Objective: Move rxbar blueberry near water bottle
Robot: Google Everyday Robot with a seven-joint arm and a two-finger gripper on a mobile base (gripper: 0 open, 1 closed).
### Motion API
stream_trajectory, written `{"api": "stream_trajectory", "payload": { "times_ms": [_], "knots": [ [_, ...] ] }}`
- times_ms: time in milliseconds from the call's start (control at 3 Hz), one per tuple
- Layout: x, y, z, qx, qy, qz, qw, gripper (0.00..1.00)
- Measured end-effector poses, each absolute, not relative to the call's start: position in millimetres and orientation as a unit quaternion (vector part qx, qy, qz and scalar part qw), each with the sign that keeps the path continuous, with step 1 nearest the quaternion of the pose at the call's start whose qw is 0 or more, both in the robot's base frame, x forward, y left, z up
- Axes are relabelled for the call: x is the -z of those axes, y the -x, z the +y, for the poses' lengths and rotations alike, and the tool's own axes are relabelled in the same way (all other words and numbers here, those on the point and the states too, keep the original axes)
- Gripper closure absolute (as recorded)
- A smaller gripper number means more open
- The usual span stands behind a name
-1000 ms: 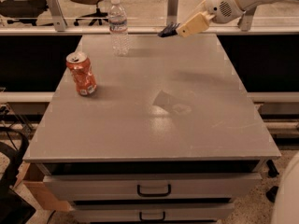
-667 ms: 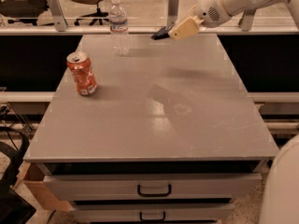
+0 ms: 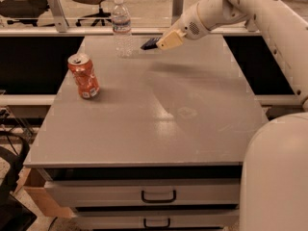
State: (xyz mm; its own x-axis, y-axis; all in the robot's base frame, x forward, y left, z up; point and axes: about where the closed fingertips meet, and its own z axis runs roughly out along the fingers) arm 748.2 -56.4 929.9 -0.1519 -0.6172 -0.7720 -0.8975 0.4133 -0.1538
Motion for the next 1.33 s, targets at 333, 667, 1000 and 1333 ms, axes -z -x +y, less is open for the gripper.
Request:
{"api": "stream_trajectory", "payload": {
  "times_ms": [333,667,1000,1333],
  "knots": [
    [-908,-763,-41,-0.181,0.512,0.739,0.398,1.0],
    [-889,-772,-34,-0.193,0.503,0.744,0.395,1.0],
    [-888,-771,-32,-0.194,0.505,0.743,0.394,0.82],
    [-886,-772,-29,-0.196,0.506,0.743,0.392,0.59]
  ]
}}
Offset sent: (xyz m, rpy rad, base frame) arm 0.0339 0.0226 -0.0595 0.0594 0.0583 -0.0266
